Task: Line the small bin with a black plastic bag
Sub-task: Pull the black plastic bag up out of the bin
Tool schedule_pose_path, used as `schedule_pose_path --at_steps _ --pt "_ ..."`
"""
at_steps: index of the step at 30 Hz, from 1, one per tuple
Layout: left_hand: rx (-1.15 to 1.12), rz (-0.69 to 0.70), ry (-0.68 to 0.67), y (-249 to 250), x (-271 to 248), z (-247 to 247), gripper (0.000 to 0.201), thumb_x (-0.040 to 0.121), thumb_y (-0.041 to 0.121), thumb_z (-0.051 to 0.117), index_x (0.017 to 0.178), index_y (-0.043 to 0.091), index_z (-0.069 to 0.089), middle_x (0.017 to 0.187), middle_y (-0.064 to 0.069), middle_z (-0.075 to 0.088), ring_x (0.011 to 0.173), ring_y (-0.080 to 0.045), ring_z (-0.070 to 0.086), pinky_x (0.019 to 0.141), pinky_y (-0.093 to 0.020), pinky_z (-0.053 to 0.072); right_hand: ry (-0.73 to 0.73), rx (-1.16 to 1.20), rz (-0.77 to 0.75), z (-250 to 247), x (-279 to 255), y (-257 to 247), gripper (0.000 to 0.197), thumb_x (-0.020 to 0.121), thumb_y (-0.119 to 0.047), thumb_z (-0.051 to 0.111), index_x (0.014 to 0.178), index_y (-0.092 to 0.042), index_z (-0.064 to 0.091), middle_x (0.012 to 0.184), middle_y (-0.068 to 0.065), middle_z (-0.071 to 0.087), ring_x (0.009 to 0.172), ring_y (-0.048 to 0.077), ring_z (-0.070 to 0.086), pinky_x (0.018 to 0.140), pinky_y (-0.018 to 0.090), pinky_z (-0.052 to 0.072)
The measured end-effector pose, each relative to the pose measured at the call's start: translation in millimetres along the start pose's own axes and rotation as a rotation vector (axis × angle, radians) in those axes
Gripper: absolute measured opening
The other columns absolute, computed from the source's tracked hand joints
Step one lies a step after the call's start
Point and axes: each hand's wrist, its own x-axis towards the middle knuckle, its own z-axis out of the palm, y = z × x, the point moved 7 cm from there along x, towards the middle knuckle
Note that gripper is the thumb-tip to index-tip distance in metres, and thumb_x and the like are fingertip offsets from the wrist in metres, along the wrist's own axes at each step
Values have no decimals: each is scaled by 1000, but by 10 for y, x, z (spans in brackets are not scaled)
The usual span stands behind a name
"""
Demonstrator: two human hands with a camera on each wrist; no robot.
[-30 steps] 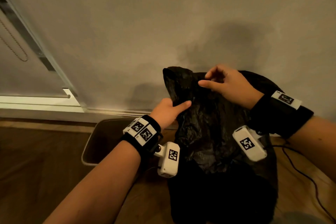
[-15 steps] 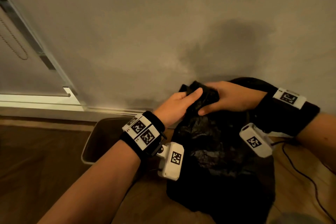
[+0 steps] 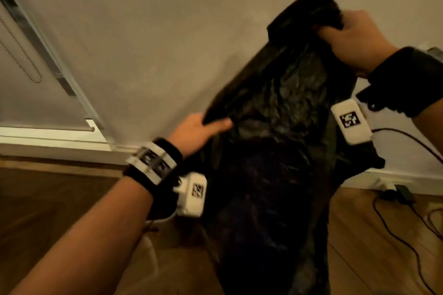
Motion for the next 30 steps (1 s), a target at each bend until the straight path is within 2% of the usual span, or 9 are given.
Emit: schedule_pose_path --at_steps 5,9,12,16,18,21,24,26,30 --pt "-377 320 176 909 -19 -838 12 92 10 57 99 11 67 78 5 75 73 -5 70 70 -19 55 -32 565 57 179 233 -109 15 96 -17 51 99 -22 65 91 -9 73 86 9 71 78 27 58" --pt "-55 357 342 819 -103 -863 20 83 2 64 86 19 55 75 4 61 61 5 57 62 -15 48 -42 121 86 540 225 111 23 81 -26 63 101 -18 66 103 6 70 95 22 67 89 45 54" --pt "-1 288 288 427 -102 -447 30 77 -1 63 96 18 50 81 3 60 60 7 55 64 -16 48 100 -28 122 646 -27 319 55 71 -33 73 118 -14 49 121 13 55 110 29 55 93 40 47" --pt "-30 239 180 48 -107 212 41 84 -9 50 109 24 48 91 7 64 71 1 61 64 -14 48 71 358 391 1034 -664 593 59 72 -45 74 102 -21 29 105 3 47 89 19 55 70 37 49" --pt "-29 243 184 -16 -124 444 44 84 -7 50 110 29 50 98 7 67 84 -2 65 75 -15 51 -138 395 553 1292 -944 694 49 76 -53 68 94 -18 40 81 0 48 67 16 52 53 31 42" --pt "18 241 141 -49 -124 746 43 85 -3 52 117 26 53 113 4 67 104 -8 63 91 -21 48 -437 530 717 1548 -1252 749 46 81 -58 61 90 -14 59 75 2 54 60 19 56 51 28 44" --pt "67 277 13 -56 -155 994 42 86 4 58 124 22 52 119 3 65 110 -8 60 94 -22 46 -415 635 758 1562 -1309 834 32 85 -39 66 93 -7 66 76 8 63 60 20 63 53 27 52" --pt "43 276 -51 -59 -193 1085 38 85 17 66 121 23 57 117 6 66 108 -4 60 93 -19 46 -356 647 755 1543 -1313 923 14 87 -16 65 79 -4 65 70 11 61 54 19 62 48 24 50" --pt "-356 -75 35 -330 -132 999 33 79 47 68 94 18 73 95 0 72 98 -14 66 92 -33 49 -338 755 696 1554 -1376 1010 19 90 -3 58 71 -4 62 59 7 62 50 13 61 46 21 51"
